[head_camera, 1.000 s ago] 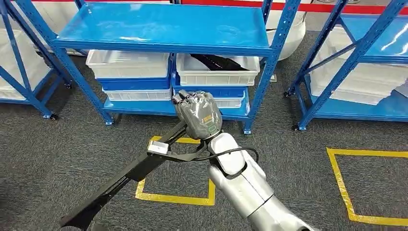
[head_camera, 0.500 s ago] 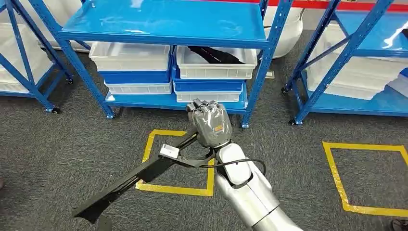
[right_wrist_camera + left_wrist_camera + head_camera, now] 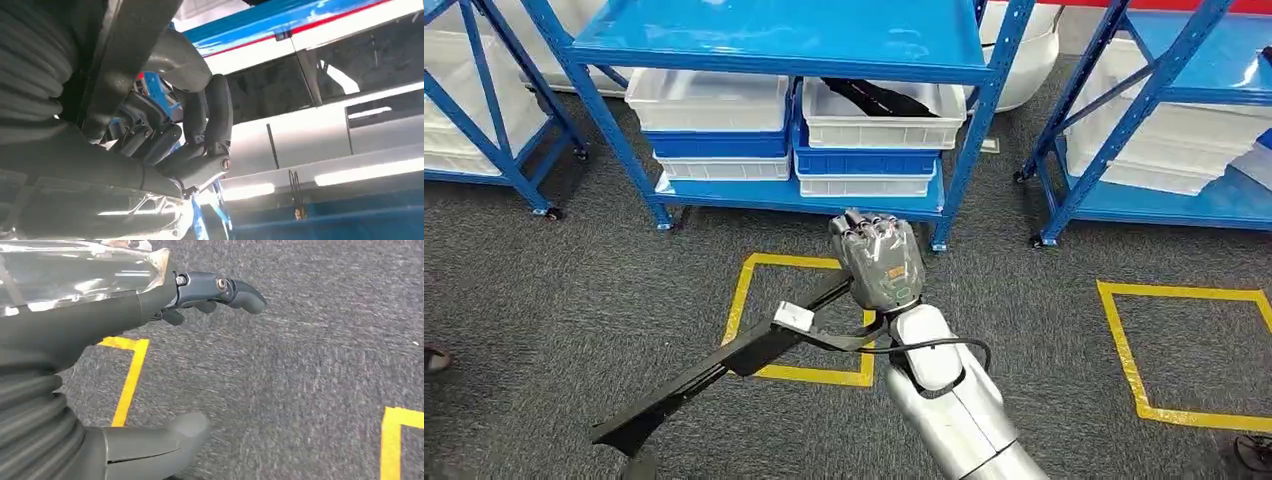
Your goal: Take the parts from the cabinet and place them on the table.
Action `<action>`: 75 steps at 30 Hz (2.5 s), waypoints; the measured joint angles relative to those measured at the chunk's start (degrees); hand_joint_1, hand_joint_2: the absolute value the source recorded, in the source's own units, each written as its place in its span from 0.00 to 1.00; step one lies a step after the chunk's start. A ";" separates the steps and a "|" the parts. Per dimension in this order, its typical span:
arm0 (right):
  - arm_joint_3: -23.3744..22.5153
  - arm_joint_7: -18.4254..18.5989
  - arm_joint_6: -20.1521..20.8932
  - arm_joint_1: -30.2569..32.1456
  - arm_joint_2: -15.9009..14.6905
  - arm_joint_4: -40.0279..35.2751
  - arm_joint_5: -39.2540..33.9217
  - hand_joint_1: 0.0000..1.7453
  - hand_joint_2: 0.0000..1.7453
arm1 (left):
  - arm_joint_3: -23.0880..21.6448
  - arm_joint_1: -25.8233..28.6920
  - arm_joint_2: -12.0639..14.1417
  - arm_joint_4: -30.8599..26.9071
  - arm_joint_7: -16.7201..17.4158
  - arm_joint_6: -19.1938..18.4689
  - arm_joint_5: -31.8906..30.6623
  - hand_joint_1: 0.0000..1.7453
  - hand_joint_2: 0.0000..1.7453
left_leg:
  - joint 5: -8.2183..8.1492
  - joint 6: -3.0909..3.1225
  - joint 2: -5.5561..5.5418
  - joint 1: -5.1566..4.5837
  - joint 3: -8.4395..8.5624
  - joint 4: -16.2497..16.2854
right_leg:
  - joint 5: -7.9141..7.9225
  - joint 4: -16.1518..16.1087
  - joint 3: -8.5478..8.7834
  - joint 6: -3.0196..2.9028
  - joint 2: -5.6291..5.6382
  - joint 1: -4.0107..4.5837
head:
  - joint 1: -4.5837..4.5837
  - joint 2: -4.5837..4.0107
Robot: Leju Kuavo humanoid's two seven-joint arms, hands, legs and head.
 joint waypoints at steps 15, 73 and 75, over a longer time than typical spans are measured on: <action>-2.56 1.16 0.02 2.60 -0.65 -1.40 2.10 1.00 1.00 | -0.04 0.47 0.26 -0.02 1.35 -0.09 -1.92 0.00 1.00 | -8.18 -1.11 -0.16 0.08 9.54 -0.79 | 7.69 -0.63 -7.42 -2.21 -0.36 0.32 | -0.33 0.00; -5.99 0.96 -0.07 3.52 -6.08 -5.16 0.92 1.00 1.00 | -1.88 -1.05 -2.36 -0.02 1.81 -0.81 -3.34 0.00 1.00 | -10.89 -2.06 0.14 1.15 -1.84 15.01 | 6.45 -0.79 -6.53 -2.31 0.06 -0.78 | -0.83 0.00; -5.99 0.98 -0.13 3.52 -6.08 -5.09 0.90 1.00 1.00 | -1.88 -1.08 -2.34 -0.02 1.81 -0.72 -3.34 0.00 1.00 | -7.79 -1.26 0.12 0.93 3.89 7.53 | 7.11 -0.79 -7.22 -2.09 0.21 -0.53 | -0.85 0.00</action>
